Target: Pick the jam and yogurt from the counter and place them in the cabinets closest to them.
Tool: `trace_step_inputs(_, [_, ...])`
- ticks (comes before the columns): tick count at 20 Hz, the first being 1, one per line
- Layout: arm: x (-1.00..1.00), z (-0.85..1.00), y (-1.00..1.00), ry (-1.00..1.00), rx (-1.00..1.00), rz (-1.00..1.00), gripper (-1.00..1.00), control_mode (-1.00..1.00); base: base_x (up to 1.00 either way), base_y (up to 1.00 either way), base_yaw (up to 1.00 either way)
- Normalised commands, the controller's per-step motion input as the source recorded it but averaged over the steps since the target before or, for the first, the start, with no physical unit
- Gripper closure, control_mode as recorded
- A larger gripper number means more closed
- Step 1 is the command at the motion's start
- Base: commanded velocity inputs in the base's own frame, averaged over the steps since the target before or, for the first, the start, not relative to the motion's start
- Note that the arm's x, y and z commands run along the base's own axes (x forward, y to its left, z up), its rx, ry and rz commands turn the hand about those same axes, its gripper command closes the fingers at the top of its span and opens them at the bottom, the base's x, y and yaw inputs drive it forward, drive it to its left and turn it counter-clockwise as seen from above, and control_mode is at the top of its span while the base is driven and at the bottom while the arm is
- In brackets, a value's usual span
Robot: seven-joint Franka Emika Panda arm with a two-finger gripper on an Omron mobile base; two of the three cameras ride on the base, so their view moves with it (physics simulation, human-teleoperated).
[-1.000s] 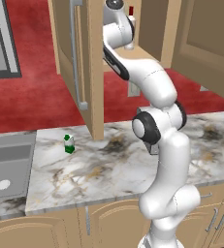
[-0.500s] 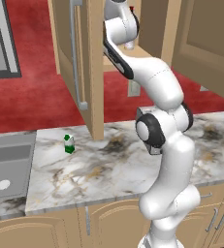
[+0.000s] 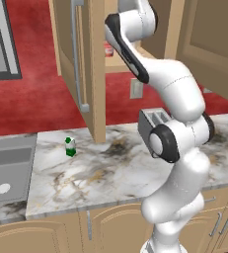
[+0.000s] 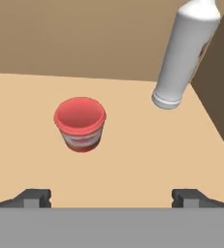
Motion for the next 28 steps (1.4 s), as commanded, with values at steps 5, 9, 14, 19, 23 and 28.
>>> trace_step_inputs(5, [-1.0, -0.02, -0.41, -0.11, 0.02, 0.0, -1.0, -1.0, 0.0, 0.0, 0.0])
trace_step_inputs(9, [-1.0, -0.1, -0.43, -0.1, 0.01, 0.0, -1.0, -1.0, 0.0, 0.0, 0.0])
trace_step_inputs(14, [-1.0, -0.19, -0.39, -0.06, 0.0, 0.0, -1.0, -1.0, 0.0, 0.0, 0.0])
trace_step_inputs(19, [-0.93, -0.27, -0.33, -0.03, 0.0, 0.0, -1.0, -1.0, 0.0, 0.0, 0.0])
trace_step_inputs(23, [-0.87, -0.34, -0.23, -0.01, -0.01, 0.0, -1.0, -1.0, 0.0, 0.0, 0.0])
trace_step_inputs(28, [-0.64, -0.4, -0.11, 0.0, -0.05, 0.0, -1.0, -1.0, 0.0, 0.0, 0.0])
